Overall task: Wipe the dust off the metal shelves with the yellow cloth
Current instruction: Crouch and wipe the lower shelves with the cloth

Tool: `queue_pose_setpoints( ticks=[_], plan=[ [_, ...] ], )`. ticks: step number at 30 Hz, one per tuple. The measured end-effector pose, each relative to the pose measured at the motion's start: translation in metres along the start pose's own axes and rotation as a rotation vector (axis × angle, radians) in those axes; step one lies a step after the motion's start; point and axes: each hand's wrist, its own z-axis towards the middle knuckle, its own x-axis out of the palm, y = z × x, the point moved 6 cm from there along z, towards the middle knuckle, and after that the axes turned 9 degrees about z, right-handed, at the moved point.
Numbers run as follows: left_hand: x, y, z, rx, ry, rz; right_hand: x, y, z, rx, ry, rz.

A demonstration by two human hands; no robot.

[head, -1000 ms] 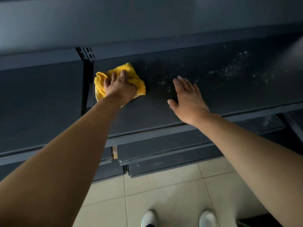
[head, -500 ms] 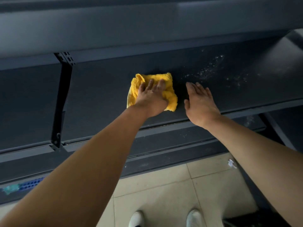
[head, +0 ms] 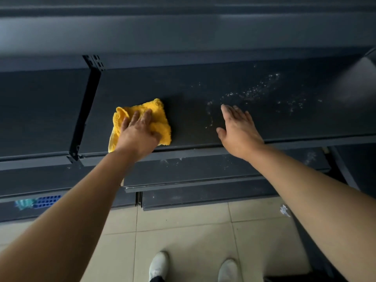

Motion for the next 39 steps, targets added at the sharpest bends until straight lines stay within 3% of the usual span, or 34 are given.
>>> queue_pose_setpoints(
  ticks=[4,16,20,29,39],
  plan=[
    [0.007,-0.036,0.0,-0.007,0.04,0.038,-0.005,-0.021,-0.003,0.009,0.021,-0.006],
    [0.04,-0.208,0.014,0.262,0.043,0.108,-0.032,-0.1,-0.019,0.052,-0.017,-0.022],
    [0.036,-0.184,0.017,0.234,-0.008,0.064,-0.028,-0.106,-0.017,0.028,0.006,-0.021],
    [0.007,-0.073,0.044,-0.011,-0.028,0.047,-0.01,-0.053,0.016,-0.051,0.012,0.021],
    [-0.015,-0.053,0.112,-0.177,-0.074,-0.012,-0.001,-0.024,0.052,-0.038,-0.019,0.039]
  ],
)
